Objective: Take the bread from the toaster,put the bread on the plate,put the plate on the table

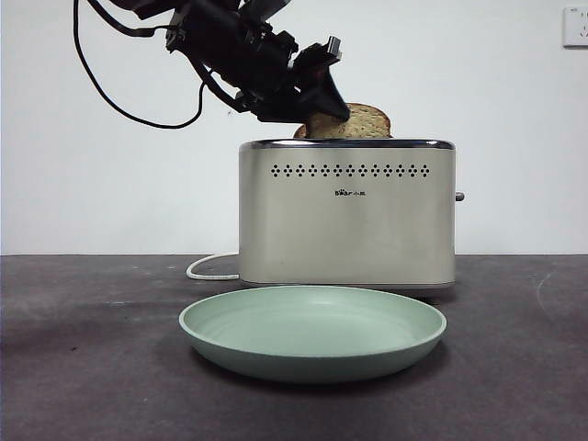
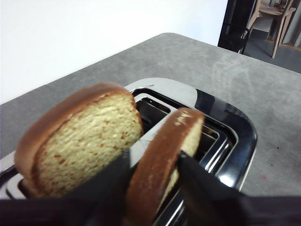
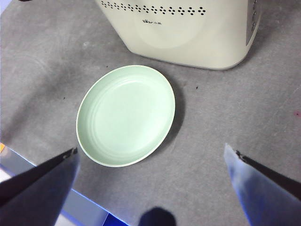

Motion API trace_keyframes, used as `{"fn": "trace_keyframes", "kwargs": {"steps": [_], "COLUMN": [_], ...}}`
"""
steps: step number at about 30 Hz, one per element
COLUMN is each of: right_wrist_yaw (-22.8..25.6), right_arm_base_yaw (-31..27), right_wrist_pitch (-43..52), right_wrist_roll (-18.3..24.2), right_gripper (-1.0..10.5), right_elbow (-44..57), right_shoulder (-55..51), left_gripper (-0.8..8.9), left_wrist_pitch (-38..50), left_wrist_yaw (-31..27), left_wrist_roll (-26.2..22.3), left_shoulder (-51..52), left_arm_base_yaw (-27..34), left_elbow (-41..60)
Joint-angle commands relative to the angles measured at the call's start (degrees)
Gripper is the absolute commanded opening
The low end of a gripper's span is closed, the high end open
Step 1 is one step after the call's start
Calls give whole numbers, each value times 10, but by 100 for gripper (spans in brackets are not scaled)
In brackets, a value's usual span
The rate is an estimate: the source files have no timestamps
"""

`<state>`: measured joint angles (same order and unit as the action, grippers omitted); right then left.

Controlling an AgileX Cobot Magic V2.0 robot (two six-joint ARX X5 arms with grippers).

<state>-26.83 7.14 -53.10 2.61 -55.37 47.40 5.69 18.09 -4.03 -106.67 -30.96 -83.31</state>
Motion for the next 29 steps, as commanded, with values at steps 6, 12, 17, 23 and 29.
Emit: {"fn": "trace_keyframes", "kwargs": {"steps": [6, 12, 17, 23, 29], "right_wrist_yaw": [1, 1, 1, 1, 1], "right_arm_base_yaw": [1, 1, 1, 1, 1], "right_wrist_pitch": [2, 2, 2, 2, 2], "right_wrist_roll": [2, 2, 2, 2, 2], "right_gripper": [595, 595, 595, 595, 595], "right_elbow": [-1, -1, -1, -1, -1], "right_shoulder": [0, 0, 1, 1, 2], "left_gripper": [-8, -8, -8, -8, -8], "left_wrist_pitch": [7, 10, 14, -2, -59], "left_wrist_yaw": [0, 1, 0, -1, -34], "left_wrist_roll": [-4, 4, 4, 4, 10], "left_shoulder": [1, 31, 68, 123, 204], "left_arm_base_yaw": [2, 10, 14, 16, 19], "left_elbow": [-3, -5, -5, -5, -5]}}
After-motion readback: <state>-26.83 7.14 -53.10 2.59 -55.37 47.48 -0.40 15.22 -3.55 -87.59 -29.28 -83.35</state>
